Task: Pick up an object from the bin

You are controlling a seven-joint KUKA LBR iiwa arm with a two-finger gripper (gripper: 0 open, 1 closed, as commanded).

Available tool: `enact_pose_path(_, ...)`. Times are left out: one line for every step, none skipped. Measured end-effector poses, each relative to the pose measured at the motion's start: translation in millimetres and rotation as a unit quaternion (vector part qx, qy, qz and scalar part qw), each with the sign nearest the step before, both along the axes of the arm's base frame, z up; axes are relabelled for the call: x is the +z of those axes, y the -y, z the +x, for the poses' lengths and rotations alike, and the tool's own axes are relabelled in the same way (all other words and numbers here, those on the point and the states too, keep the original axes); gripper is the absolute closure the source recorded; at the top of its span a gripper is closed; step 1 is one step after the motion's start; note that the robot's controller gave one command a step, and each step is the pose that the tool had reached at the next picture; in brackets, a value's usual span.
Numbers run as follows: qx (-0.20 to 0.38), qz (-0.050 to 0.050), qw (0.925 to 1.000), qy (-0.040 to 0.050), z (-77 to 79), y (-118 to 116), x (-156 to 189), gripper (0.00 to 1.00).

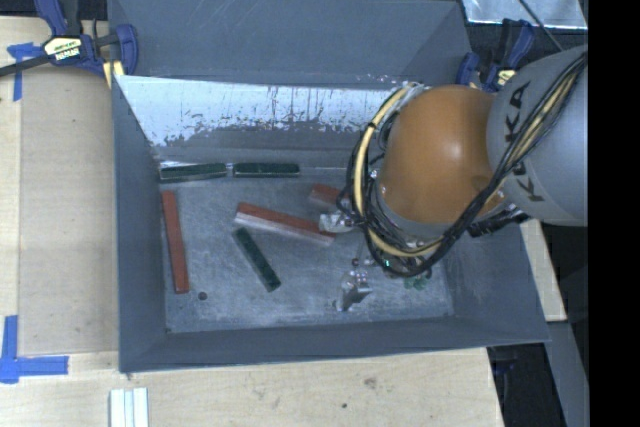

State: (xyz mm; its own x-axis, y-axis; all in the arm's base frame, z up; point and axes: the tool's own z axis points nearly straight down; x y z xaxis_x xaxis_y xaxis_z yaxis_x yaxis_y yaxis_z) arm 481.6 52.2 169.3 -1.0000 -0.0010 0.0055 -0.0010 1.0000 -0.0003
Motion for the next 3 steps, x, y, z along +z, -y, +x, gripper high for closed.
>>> enact_pose_path(-0.001, 0.000, 1.0000, 0.0038, 1.9, 0, 3, 0.00)
enact_pose_path(-0.002, 0.001, 1.0000, 0.0066, 55.8, -9, -27, 0.00)
enact_pose_path(0.029, 0.002, 0.9994, 0.0185, 76.0, 6, -91, 1.00)
